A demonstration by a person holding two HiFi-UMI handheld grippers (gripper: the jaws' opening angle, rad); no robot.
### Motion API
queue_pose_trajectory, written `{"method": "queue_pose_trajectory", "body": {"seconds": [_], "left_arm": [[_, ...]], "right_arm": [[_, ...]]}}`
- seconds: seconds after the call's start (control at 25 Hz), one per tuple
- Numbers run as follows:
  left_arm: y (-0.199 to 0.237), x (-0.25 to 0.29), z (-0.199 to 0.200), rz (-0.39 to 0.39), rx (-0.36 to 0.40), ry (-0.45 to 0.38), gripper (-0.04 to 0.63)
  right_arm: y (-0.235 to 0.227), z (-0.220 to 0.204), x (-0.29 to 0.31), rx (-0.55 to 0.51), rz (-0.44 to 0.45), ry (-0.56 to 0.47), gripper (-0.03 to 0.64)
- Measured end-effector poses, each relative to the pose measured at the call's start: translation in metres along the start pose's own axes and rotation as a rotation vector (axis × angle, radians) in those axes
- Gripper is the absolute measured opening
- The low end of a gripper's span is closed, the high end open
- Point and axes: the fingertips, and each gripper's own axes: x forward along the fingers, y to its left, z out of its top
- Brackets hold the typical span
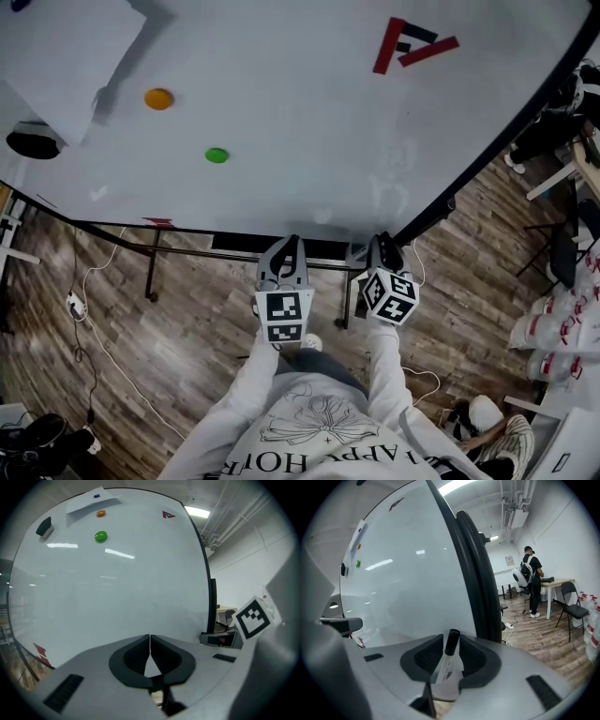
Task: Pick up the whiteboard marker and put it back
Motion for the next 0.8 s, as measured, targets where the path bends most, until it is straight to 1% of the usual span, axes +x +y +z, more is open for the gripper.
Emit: {"method": "queue_pose_trajectory", "body": {"seconds": [0.08, 0.36, 0.6, 0.8], "left_arm": [[0.004, -0.002, -0.002, 0.007, -0.004, 0.004, 0.008], [0.014, -0.012, -0.005, 0.021, -0.025, 0.004, 0.008], [0.021, -0.02, -0.001, 0.027, -0.034, -0.012, 0.008], [0.025, -0.023, 0.007, 0.023, -0.035, -0.035, 0.008]], "right_arm": [[-0.001, -0.001, 0.001, 0.005, -0.005, -0.005, 0.089], [0.004, 0.001, -0.002, 0.038, 0.021, -0.031, 0.077], [0.02, 0.018, -0.013, -0.019, 0.048, -0.099, 0.064], [0.028, 0.032, -0.022, -0.054, 0.041, -0.132, 0.064]]}}
